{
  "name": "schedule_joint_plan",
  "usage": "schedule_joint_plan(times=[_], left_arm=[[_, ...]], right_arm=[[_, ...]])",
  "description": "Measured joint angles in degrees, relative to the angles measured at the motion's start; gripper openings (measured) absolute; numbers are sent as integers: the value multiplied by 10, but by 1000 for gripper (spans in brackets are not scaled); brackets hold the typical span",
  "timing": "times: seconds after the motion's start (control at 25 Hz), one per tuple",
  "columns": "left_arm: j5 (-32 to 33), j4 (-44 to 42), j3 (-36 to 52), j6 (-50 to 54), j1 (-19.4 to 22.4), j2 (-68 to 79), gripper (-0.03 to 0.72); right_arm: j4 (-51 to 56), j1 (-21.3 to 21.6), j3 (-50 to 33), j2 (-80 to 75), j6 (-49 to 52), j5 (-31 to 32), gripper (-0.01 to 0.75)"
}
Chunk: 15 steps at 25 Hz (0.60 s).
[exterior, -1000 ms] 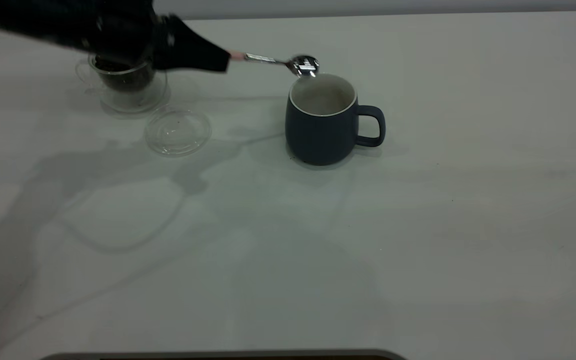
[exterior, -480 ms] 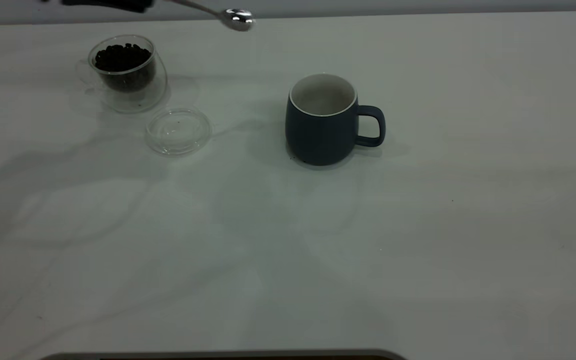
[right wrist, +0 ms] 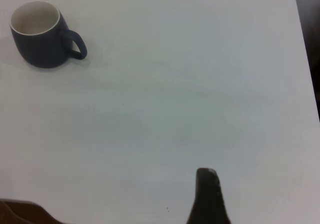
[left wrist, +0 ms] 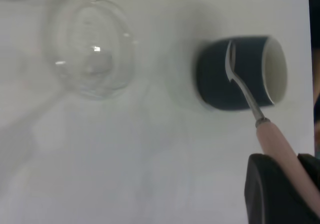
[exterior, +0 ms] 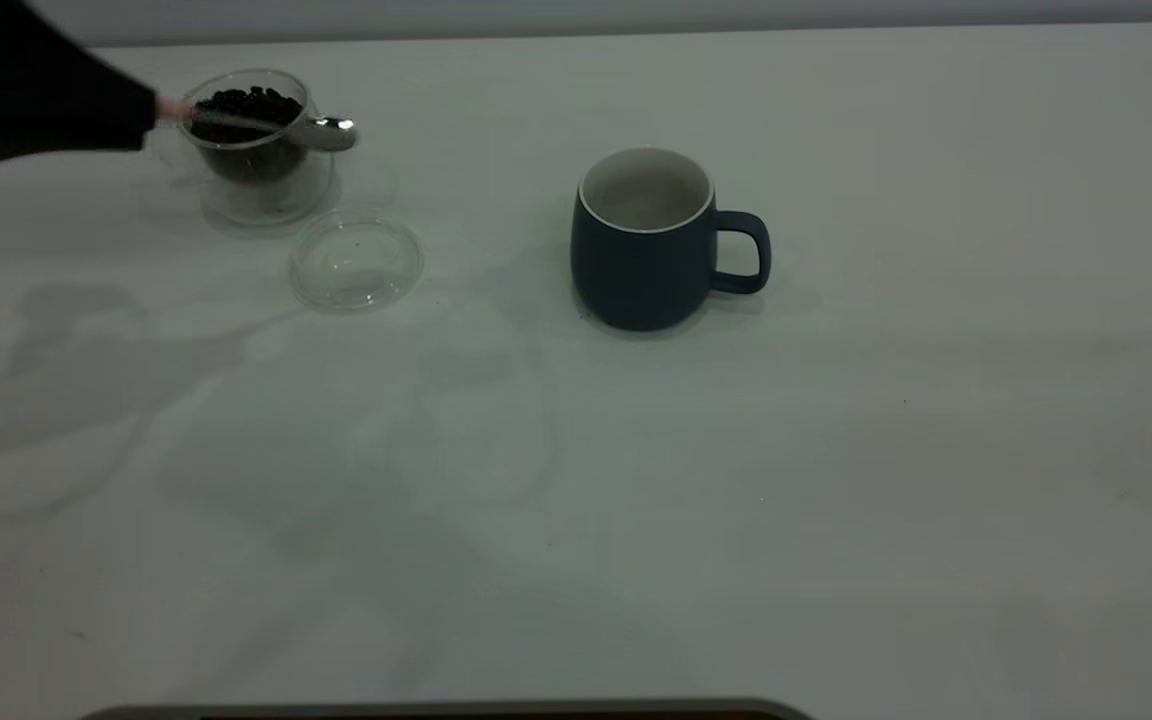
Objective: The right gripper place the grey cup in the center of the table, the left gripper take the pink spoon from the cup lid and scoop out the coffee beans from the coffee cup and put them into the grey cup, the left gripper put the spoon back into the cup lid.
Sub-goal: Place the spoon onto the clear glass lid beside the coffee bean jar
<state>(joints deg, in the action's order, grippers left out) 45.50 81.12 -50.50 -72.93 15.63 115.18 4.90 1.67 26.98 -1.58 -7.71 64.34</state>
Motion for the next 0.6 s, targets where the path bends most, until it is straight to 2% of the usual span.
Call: schedule_joint_plan(times=[0.12, 0.28, 0.6], left_arm=[[-8, 16, 9, -10, 26, 34, 115], [-16, 42, 9, -32, 36, 96, 115], [29, 150, 7, -190, 36, 190, 115]], right_arm=[[0, 0, 0, 0, 0, 0, 590], [0, 0, 0, 0, 0, 0, 590], [0, 0, 0, 0, 0, 0, 590]])
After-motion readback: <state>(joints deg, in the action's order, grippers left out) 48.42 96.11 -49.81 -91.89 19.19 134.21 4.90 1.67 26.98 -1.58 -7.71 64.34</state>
